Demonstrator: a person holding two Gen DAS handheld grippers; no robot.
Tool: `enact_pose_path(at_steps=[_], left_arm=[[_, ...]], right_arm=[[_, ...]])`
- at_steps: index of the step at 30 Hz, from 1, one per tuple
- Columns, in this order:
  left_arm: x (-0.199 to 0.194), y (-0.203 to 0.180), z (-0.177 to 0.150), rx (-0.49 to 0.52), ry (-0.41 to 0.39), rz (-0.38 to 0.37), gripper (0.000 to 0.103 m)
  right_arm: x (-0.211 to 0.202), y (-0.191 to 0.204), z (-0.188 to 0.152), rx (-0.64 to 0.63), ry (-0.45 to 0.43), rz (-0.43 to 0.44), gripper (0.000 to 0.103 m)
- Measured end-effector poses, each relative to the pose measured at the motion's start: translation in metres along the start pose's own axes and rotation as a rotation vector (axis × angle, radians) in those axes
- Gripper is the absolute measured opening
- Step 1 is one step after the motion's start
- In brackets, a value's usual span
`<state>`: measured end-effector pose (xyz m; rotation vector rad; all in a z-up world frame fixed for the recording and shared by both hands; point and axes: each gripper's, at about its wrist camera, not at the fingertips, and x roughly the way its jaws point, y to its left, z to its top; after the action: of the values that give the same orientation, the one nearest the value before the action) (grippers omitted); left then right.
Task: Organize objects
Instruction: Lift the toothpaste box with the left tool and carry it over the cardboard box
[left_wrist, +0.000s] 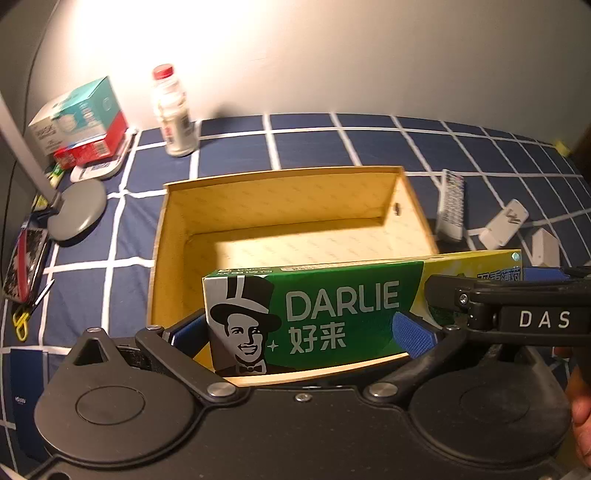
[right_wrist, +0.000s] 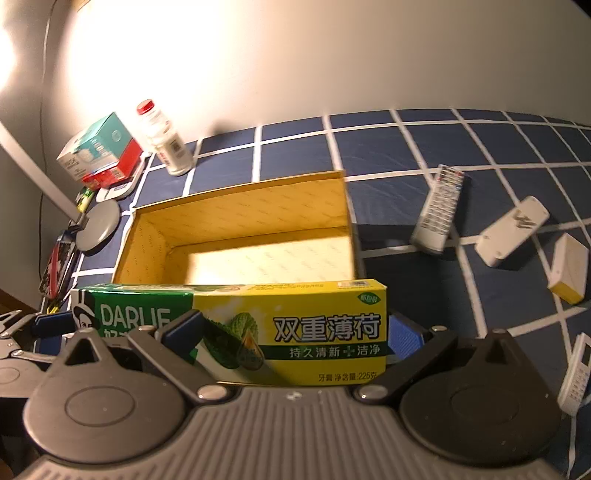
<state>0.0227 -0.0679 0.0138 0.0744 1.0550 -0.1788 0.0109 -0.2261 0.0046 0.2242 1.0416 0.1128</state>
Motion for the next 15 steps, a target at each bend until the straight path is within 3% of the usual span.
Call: enact_pose_path(at_steps=[8, 15], left_arm=[[0.017, 0.031, 0.012, -0.023, 0.002, 0.014, 0.103], [0.052, 0.043, 0.038, -0.007, 0.025, 0.012, 0.103]], right_arm=[[0.029, 0.026, 0.017, -0.028, 0.008, 0.015, 0.102], [0.067, 0.025, 0.042, -0.013, 0.019, 0.014, 0.102]])
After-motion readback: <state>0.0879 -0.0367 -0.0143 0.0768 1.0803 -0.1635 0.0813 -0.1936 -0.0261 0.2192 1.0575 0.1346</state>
